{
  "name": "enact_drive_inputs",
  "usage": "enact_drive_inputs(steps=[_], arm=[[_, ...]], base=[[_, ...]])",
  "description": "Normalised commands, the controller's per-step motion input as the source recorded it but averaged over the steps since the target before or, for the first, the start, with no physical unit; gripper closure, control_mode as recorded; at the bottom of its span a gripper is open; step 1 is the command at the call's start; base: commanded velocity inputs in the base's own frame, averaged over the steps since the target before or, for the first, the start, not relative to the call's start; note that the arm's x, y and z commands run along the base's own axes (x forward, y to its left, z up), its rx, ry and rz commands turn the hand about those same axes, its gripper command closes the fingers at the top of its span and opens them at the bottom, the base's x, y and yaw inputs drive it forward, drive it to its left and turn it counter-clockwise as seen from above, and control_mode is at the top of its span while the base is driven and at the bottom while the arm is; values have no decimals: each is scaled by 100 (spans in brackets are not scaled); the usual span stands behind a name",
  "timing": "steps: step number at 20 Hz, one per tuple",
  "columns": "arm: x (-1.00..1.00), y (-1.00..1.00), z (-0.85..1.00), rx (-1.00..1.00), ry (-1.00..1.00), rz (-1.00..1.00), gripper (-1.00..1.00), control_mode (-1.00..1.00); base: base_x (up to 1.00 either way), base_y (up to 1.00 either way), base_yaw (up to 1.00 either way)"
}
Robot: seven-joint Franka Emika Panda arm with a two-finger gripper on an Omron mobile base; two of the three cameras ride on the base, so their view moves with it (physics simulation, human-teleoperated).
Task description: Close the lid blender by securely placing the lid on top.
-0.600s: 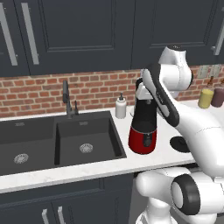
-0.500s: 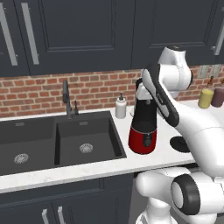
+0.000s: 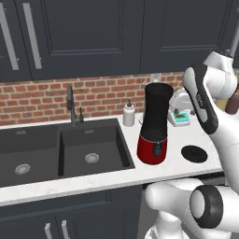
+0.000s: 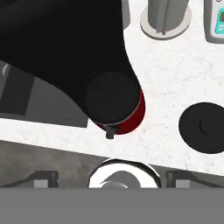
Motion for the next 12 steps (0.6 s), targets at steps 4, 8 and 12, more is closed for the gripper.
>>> enact_drive_inputs(steps=[4,8,12], arm=[[-15,-91,-14,5,2,0,-100,-100],[0,-40,-79,-14,32,0,-100,-100],[1,-50,-87,-14,38,0,-100,-100]], base=[[0,0,0],[0,0,0],[0,0,0]])
